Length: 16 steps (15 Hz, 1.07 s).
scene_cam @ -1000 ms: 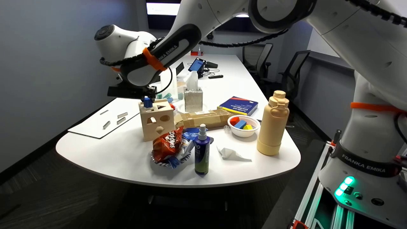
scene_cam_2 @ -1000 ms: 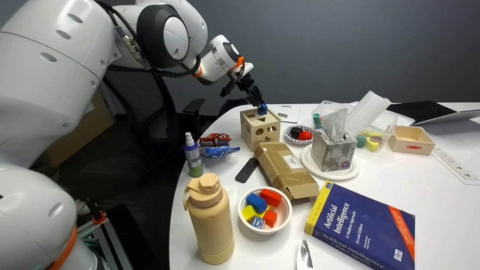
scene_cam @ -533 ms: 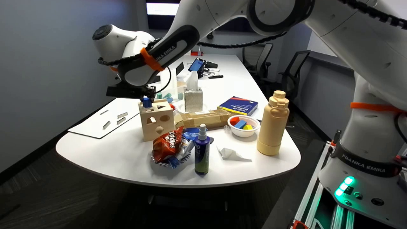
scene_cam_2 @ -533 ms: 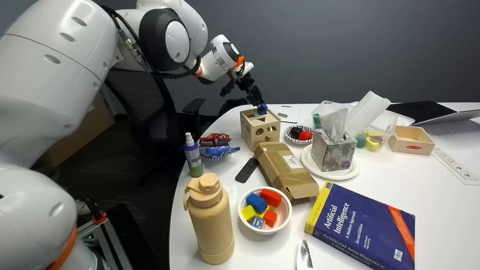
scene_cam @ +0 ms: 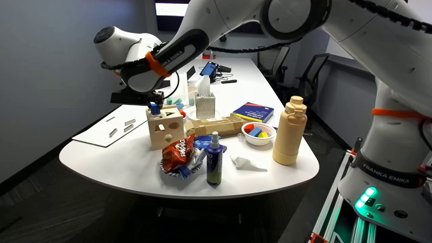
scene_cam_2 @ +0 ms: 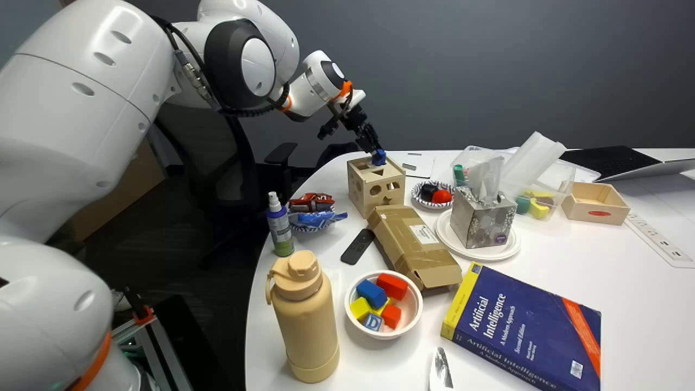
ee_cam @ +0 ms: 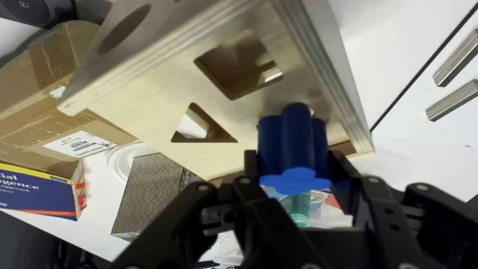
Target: Put the blue cube into the cube-shaped object
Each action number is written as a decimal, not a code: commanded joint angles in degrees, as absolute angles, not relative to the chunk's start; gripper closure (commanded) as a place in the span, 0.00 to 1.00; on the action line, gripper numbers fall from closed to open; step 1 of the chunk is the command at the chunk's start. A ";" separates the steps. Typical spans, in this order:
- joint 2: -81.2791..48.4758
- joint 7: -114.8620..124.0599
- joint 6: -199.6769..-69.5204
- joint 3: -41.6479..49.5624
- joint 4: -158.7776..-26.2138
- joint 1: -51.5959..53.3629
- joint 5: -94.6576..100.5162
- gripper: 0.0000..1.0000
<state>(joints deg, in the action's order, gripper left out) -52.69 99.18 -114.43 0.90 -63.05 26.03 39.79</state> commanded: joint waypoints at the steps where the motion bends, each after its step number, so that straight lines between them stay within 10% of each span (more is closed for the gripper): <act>1: -55.81 98.42 -110.14 2.00 -58.35 27.75 37.53 0.76; 16: -57.22 102.37 -106.36 1.01 -55.84 27.33 38.05 0.76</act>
<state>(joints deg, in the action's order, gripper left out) -54.39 101.22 -108.06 1.30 -59.84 27.43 39.72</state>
